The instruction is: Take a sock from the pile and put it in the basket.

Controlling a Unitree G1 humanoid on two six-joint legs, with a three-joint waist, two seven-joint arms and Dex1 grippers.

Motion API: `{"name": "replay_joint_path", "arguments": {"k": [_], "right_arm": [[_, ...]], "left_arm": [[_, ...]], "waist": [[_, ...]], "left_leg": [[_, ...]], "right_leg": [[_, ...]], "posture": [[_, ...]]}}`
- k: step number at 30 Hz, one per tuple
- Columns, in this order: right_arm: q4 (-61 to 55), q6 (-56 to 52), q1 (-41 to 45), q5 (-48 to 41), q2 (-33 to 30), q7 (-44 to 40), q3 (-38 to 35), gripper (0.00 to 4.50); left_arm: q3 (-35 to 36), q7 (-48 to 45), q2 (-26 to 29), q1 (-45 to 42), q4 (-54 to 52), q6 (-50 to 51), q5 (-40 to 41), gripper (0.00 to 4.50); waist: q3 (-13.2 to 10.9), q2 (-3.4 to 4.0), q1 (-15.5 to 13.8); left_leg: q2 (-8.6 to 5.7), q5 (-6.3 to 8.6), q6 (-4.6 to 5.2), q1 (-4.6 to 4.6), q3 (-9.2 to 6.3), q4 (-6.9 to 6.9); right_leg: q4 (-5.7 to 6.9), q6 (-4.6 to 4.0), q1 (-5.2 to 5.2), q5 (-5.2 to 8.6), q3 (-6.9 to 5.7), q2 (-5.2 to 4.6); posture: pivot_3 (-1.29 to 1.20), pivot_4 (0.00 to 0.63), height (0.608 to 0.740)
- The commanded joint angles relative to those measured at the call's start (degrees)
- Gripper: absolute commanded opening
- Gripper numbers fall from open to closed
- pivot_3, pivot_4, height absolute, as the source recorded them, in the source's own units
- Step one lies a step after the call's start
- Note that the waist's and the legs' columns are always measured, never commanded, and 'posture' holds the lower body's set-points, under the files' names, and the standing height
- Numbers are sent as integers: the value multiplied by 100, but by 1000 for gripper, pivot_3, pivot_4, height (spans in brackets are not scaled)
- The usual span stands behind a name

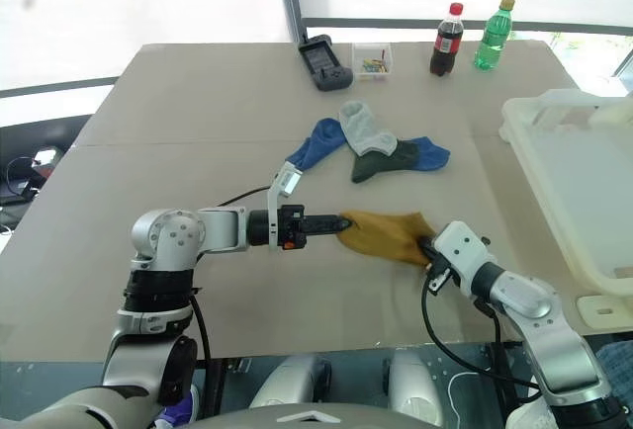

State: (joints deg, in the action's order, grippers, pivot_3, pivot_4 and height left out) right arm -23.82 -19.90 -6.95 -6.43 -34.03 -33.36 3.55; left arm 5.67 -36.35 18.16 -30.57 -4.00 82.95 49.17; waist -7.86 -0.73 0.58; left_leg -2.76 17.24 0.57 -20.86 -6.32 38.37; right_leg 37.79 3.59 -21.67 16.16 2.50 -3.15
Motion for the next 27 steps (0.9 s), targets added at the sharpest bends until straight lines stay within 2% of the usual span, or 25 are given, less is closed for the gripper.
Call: {"name": "replay_joint_path", "arguments": {"k": [1, 7, 12, 15, 18, 25, 26, 27], "right_arm": [[-208, -137, 34, 6, -19, 60, -146, 0], [-467, -328, 2, -83, -121, 87, -492, 0], [-766, -499, -197, -243, -219, -40, -757, 0], [-860, -548, -271, -253, -210, -26, -748, 0], [-924, -606, -318, -263, -184, 10, -741, 0], [-1068, -678, -502, -305, -146, 86, -907, 0], [-1093, -692, -526, -310, -146, 94, -933, 0], [-1120, -700, -554, -310, -160, 96, -961, 0]], "left_arm": [[102, -63, -67, -177, -245, 108, 293, 79], [189, 212, -573, -405, 1, 156, 396, 79], [258, 286, -778, -651, 275, 258, 453, 79], [28, 188, -865, -780, 441, 68, 335, 79], [-113, 215, -1029, -900, 672, -88, 216, 921], [-98, 526, -1561, -1154, 1307, -343, -25, 4132], [-78, 548, -1621, -1186, 1370, -360, -33, 4375], [-47, 589, -1694, -1219, 1443, -378, -42, 4375]], "waist": [[0, 0, 1], [-2, 0, -14], [-4, -1, -8], [-5, -1, 2], [-5, -2, -9], [-7, -4, -29], [-7, -4, -29], [-7, -4, -29]], "left_leg": [[0, 0, 0, 0, 0, 0], [-2, 0, -1, -1, 0, -1], [0, 0, -1, -4, -1, -7], [2, 0, -1, -4, 0, -7], [-1, 0, -1, -4, 0, -5], [-4, 0, -1, -8, -1, -6], [-4, 0, -1, -8, -1, -6], [-4, 0, -1, -8, 0, -6]], "right_leg": [[0, 0, 0, 0, 0, 0], [0, 0, 0, 0, 0, 0], [-5, 0, -3, 0, -1, 1], [-6, 0, -3, 0, 1, 1], [-5, 0, -2, 0, 0, 3], [-10, 1, -3, 1, -1, 2], [-10, 1, -3, 1, -1, 2], [-10, 1, -3, 1, -1, 3]], "posture": [[0, 150, 740], [0, 150, 740], [0, 150, 740], [0, 150, 740], [0, 150, 740], [0, 150, 740], [0, 150, 740], [0, 150, 740]]}}
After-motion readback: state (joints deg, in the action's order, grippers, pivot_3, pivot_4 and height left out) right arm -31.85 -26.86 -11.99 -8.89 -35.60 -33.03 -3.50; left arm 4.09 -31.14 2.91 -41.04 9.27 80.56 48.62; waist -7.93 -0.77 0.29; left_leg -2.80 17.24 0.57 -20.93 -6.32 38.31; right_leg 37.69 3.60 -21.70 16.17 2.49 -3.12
